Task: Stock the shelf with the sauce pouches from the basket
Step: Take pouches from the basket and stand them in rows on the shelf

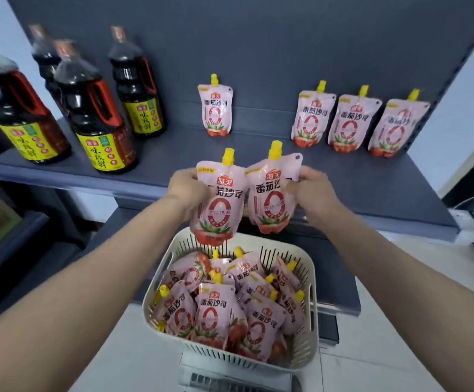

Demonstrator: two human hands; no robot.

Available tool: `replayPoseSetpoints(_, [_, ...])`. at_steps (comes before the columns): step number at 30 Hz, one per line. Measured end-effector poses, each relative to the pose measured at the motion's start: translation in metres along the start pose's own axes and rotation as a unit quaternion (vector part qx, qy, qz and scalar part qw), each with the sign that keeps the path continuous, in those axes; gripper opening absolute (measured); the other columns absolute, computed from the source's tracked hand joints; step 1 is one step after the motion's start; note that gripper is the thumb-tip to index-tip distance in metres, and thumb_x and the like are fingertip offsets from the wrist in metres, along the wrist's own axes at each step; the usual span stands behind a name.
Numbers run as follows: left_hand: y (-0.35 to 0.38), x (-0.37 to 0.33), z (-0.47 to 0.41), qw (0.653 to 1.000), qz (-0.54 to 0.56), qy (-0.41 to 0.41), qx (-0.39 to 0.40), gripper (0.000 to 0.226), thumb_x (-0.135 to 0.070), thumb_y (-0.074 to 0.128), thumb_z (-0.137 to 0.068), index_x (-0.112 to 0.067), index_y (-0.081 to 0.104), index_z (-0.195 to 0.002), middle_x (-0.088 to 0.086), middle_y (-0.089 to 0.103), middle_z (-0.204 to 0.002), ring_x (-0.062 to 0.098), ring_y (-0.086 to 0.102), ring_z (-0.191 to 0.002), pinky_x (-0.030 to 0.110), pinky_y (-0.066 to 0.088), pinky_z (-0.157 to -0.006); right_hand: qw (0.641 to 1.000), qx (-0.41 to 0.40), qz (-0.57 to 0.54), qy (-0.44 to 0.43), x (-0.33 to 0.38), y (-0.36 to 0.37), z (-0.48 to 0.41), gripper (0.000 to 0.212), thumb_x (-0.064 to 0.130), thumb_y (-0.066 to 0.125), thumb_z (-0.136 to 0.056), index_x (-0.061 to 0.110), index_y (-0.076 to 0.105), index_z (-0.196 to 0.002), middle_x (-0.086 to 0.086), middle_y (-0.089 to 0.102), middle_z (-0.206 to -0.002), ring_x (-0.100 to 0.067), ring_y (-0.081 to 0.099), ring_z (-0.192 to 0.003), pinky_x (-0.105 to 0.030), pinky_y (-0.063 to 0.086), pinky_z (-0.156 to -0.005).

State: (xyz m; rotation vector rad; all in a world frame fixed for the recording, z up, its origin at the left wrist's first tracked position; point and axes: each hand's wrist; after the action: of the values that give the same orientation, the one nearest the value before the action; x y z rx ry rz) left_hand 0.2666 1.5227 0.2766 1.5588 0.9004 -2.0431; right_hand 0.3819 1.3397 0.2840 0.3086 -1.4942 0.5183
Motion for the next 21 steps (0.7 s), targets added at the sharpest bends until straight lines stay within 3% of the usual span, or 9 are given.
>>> replayPoseSetpoints(6, [0.029,-0.062,-0.027,0.992,0.119,0.046,-0.017,0.028,0.007,0.064,-0.078,-0.020,0.062,-0.075,-0.003,0.067,-0.074,0.011,0.065,-0.063,0.019,0.050,-0.042,0.995,-0.041,-0.075,-0.048,0.041,-0.039,-0.032,0.028,-0.009,0.054,-0.085,0.001,0.065,-0.109,-0.012,0.069,-0.101,-0.020,0.068,-0.081,-0.034,0.057,-0.067])
replayPoseSetpoints(8, [0.044,-0.075,-0.040,0.988,0.143,0.056,-0.024,0.025,0.007,0.063,-0.079,-0.018,0.063,-0.077,-0.005,0.067,-0.074,0.009,0.064,-0.063,0.016,0.048,-0.039,0.995,-0.051,-0.076,-0.048,0.047,-0.055,-0.047,0.029,-0.008,0.054,-0.086,0.001,0.064,-0.111,-0.012,0.068,-0.105,-0.024,0.068,-0.088,-0.038,0.057,-0.072])
replayPoseSetpoints(14, [0.088,-0.103,-0.098,0.982,0.162,0.082,-0.047,0.024,0.003,0.060,-0.084,-0.012,0.062,-0.103,-0.004,0.066,-0.085,0.010,0.064,-0.073,0.022,0.052,-0.050,0.993,-0.078,-0.069,-0.050,0.055,-0.095,-0.098,0.025,-0.007,0.053,-0.086,0.012,0.065,-0.096,-0.010,0.069,-0.102,-0.028,0.067,-0.091,-0.041,0.057,-0.073])
replayPoseSetpoints(17, [0.106,-0.109,-0.136,0.982,0.163,0.080,-0.055,0.024,0.002,0.055,-0.087,-0.015,0.060,-0.102,-0.006,0.065,-0.081,0.009,0.063,-0.068,0.020,0.051,-0.044,0.994,-0.083,-0.065,-0.038,0.054,-0.106,-0.130,0.025,-0.006,0.053,-0.087,0.015,0.066,-0.092,-0.011,0.070,-0.105,-0.027,0.067,-0.092,-0.043,0.057,-0.076])
replayPoseSetpoints(21, [0.124,-0.105,-0.189,0.985,0.145,0.075,-0.051,0.020,-0.002,0.054,-0.089,-0.016,0.058,-0.102,-0.002,0.067,-0.088,0.012,0.065,-0.070,0.027,0.053,-0.048,0.995,-0.086,-0.059,-0.007,0.046,-0.112,-0.175,0.024,-0.002,0.056,-0.087,0.015,0.066,-0.101,-0.008,0.070,-0.109,-0.028,0.066,-0.098,-0.047,0.056,-0.083])
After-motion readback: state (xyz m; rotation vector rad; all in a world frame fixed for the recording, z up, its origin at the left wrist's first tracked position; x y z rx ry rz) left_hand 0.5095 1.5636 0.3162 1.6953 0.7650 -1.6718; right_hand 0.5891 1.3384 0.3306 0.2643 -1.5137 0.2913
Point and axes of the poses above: each hand's wrist, its own z-axis away from the middle knuckle, its own y-axis out of the palm, x = y × z
